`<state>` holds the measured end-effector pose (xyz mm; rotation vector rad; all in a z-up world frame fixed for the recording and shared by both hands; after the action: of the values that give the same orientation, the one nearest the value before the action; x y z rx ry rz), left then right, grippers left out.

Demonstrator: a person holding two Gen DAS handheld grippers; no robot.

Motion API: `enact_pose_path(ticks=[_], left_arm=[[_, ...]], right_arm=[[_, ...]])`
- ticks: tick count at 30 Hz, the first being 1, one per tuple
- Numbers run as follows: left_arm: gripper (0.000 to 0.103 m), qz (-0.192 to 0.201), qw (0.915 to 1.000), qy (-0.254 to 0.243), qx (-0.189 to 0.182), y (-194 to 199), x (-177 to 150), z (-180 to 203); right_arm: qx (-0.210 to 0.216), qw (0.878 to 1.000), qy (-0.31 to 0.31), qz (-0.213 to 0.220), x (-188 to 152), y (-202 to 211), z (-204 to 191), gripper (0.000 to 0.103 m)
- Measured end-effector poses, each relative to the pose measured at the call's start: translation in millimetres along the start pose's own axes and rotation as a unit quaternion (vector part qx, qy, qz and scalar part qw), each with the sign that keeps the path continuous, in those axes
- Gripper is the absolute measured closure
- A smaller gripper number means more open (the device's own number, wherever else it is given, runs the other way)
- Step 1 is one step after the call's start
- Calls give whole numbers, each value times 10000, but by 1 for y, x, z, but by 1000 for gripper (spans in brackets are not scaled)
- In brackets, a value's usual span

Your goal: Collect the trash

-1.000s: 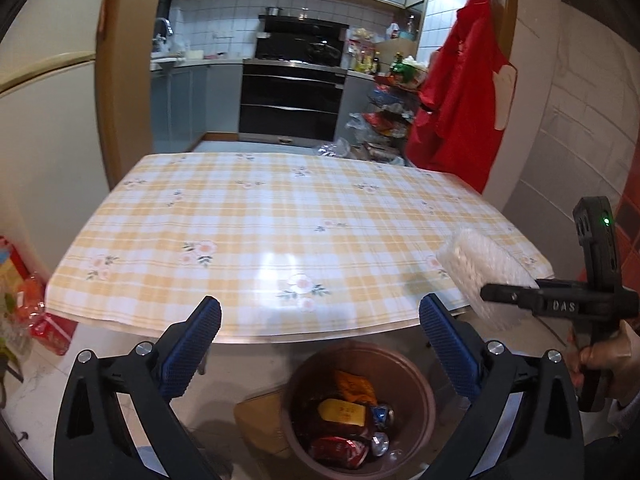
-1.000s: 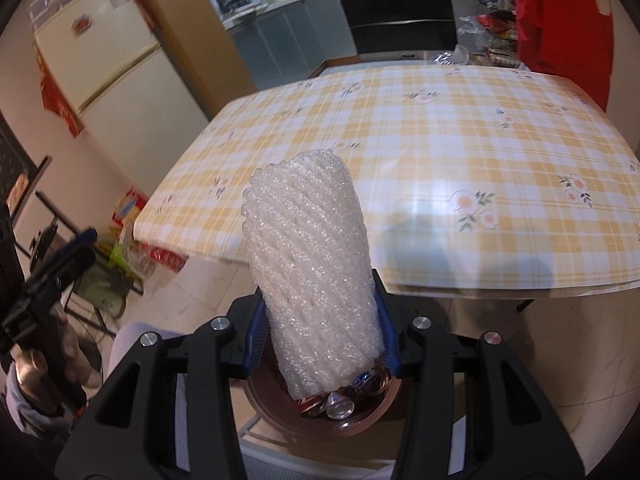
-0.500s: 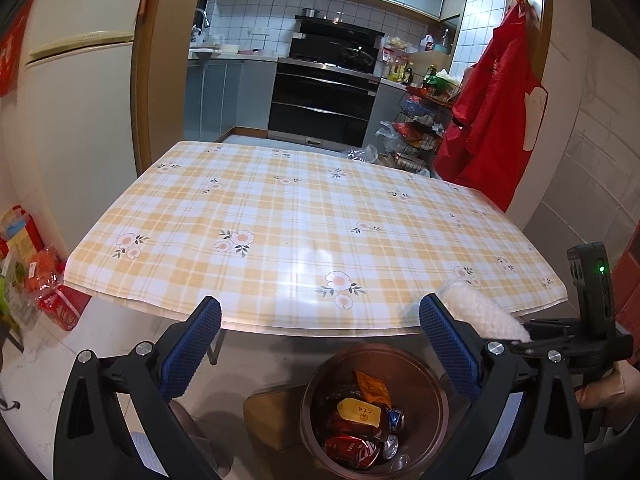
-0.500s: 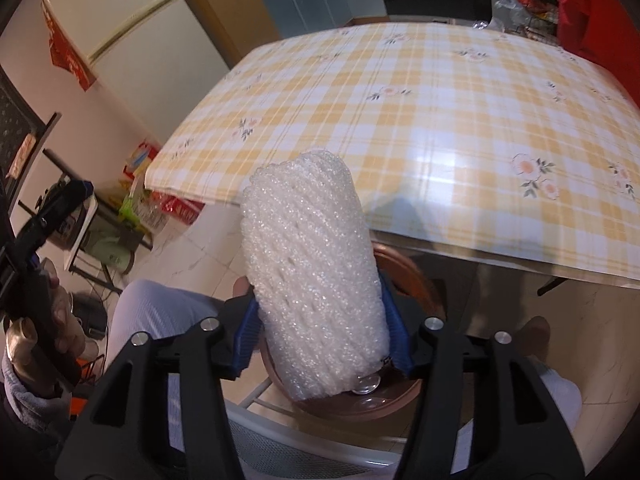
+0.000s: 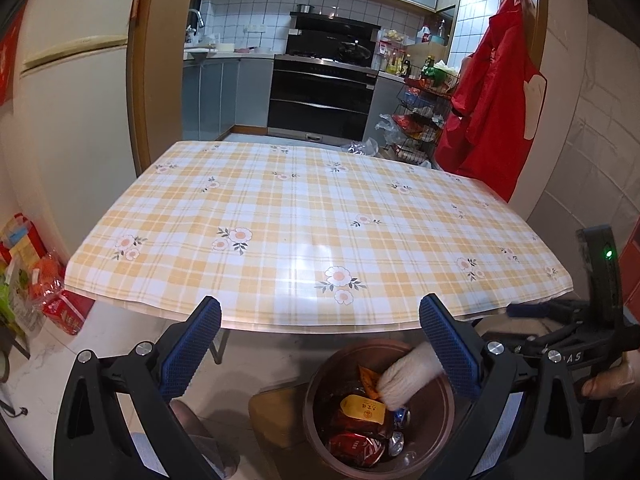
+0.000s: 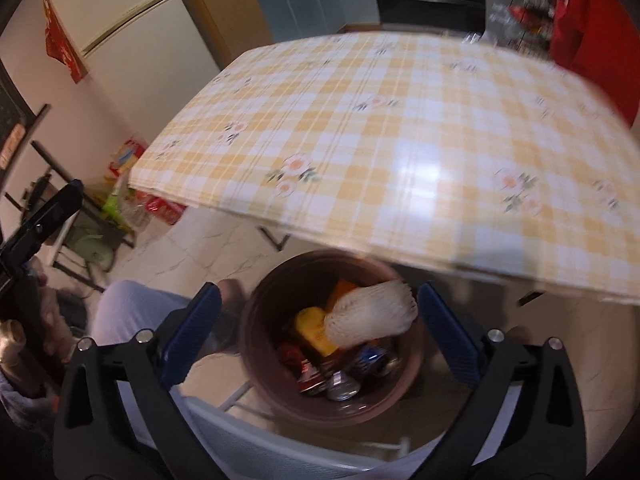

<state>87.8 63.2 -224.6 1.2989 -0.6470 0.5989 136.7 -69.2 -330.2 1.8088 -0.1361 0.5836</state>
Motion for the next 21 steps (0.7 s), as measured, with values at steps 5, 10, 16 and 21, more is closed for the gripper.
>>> enact_pose_path(ticks=[5,10,16,21], left_arm=[[6,54,9998,-166,139,4,4,6],[6,162,9997,-137,82,15,14,10],[6,439,9987,-247,34,39,39,23],[6,729,9955,-569,200,66,63,38]], right_arm=[[-342,9988,65,341,13,23,11,6],[-579,9952,150,770,27,56,16,6],[-724,9893,263,1237,45,105,11,6],[-776,9839,252,1591,54,147,7,6]])
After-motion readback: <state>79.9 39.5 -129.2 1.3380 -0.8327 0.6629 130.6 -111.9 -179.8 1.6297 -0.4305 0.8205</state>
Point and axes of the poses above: each gripper's, at about its wrist camera, not at the fingertips, and y roughly against the way its jaws point, z to its right, x to its top, the point moved 6 cm from there along -y, roughly the way its jaws point, and after that the axes turned 5 degrees about -z, right-handed, at the moved point
